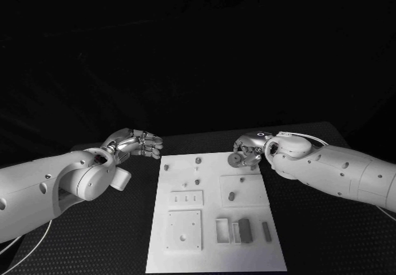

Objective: Assemble the parts on the task board

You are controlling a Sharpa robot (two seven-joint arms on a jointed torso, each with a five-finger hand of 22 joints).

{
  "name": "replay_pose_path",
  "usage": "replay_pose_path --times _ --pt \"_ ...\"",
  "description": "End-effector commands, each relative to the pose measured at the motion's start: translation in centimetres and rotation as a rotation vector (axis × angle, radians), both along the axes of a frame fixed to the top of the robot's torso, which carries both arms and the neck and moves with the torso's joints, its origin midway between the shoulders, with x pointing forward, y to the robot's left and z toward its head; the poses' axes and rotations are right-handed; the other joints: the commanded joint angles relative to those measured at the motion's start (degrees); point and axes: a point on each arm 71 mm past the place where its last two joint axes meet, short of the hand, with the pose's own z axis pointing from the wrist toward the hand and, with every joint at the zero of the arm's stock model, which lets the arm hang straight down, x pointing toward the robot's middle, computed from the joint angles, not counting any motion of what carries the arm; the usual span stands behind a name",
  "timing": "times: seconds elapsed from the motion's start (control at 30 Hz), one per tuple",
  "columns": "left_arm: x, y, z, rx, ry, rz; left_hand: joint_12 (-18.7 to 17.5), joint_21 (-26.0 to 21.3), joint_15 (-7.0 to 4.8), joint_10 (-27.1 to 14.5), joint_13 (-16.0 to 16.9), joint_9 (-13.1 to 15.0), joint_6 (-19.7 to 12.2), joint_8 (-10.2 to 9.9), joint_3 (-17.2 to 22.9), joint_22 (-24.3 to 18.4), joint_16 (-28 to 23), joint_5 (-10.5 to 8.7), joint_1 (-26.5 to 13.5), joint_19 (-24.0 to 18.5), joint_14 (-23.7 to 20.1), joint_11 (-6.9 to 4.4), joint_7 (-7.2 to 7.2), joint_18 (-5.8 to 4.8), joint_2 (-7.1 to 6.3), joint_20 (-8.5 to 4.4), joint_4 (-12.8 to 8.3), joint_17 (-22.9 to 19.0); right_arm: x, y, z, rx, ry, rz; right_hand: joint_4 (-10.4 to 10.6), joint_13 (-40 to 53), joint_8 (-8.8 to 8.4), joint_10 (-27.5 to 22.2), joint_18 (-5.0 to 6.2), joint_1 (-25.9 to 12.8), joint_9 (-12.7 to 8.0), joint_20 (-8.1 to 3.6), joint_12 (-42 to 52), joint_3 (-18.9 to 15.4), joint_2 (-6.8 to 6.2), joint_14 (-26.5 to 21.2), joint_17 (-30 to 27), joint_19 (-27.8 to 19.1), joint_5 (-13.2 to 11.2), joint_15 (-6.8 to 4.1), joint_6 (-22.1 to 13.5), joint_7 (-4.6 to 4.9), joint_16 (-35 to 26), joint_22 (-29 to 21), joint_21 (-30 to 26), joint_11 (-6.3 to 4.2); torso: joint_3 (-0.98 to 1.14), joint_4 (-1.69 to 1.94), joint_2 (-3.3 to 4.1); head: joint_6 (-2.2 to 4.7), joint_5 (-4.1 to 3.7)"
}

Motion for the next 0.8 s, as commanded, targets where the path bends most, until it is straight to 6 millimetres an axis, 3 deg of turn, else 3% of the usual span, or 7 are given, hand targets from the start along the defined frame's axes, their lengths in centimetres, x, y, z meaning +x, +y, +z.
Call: replay_pose_path --times 0.03,0.3,0.37,0.43,0.8 --pt "0.0 -0.2 0.1 -0.003 -0.005 -0.014 -0.2 -0.1 0.02 0.4 0.1 -0.1 0.2 -0.3 -0.1 0.1 -0.4 0.01 -0.4 -0.1 0.5 0.06 0.28 0.51 0.17 0.21 0.2 0.1 0.0 -0.1 -0.5 -0.020 0.030 -0.001 -0.1 -0.2 0.46 -4.5 0.86 0.3 0.2 -0.20 0.3 0.4 1.04 -0.5 0.1 -0.4 -0.1 -0.20 1.4 0.43 0.3 1.3 0.4 1.47 -0.05 0.48 0.05 -0.04 -0.04" --pt "0.0 -0.3 0.0 -0.003 -0.003 -0.019 -0.3 -0.1 0.02 0.4 0.1 -0.1 0.2 -0.3 -0.1 0.1 -0.4 0.00 -0.4 -0.1 0.5 0.06 0.28 0.51 0.18 0.21 0.2 0.2 0.0 0.1 -1.2 -0.008 0.059 0.003 -1.3 -0.9 1.57 -4.7 0.86 0.2 0.6 -0.03 0.8 0.4 4.71 -0.7 0.1 -0.9 -0.1 -0.86 3.5 -0.31 0.4 1.3 0.9 0.75 -0.09 0.50 0.08 -0.20 -0.01" --pt "0.0 -0.2 0.0 -0.002 -0.002 -0.016 -0.3 -0.1 0.03 0.4 0.1 -0.1 0.2 -0.3 -0.1 0.1 -0.4 0.00 -0.4 -0.1 0.6 0.06 0.28 0.50 0.26 0.22 0.3 0.2 0.0 0.2 -1.3 -0.006 0.065 0.005 -1.0 -1.1 2.10 -4.7 0.86 -0.5 0.7 0.06 0.8 0.4 7.33 -0.8 0.1 -1.1 -0.1 -1.12 4.6 -0.69 0.4 1.3 1.0 0.53 -0.11 0.55 0.06 -0.23 -0.08" --pt "0.0 -0.2 0.0 -0.002 -0.003 -0.015 -0.3 -0.1 0.03 0.4 0.1 -0.1 0.2 -0.3 -0.1 0.1 -0.4 0.01 -0.4 -0.1 0.6 0.06 0.27 0.51 0.30 0.22 0.3 0.2 0.0 0.4 -1.5 -0.007 0.071 0.009 -1.9 -1.5 2.23 -4.8 0.86 -1.0 0.6 0.06 0.9 0.0 8.34 -0.9 0.0 -1.4 -0.1 -1.40 5.2 -0.93 0.5 1.3 1.2 0.22 -0.13 0.61 0.07 -0.30 -0.04" --pt "0.0 -0.1 0.0 -0.001 -0.001 -0.013 -0.4 -0.2 0.02 0.4 0.2 -0.1 0.3 -0.3 -0.1 0.2 -0.5 0.00 -0.4 -0.1 0.6 0.06 0.27 0.51 0.27 0.21 0.3 0.3 0.0 0.3 -1.6 -0.009 0.070 0.008 -3.3 -2.3 2.68 -4.7 0.86 -1.8 0.4 0.03 1.5 0.0 9.56 -0.8 0.0 -1.5 -0.1 -1.85 6.9 -1.43 0.6 1.2 1.7 -0.28 -0.14 0.46 0.12 -0.57 0.15"
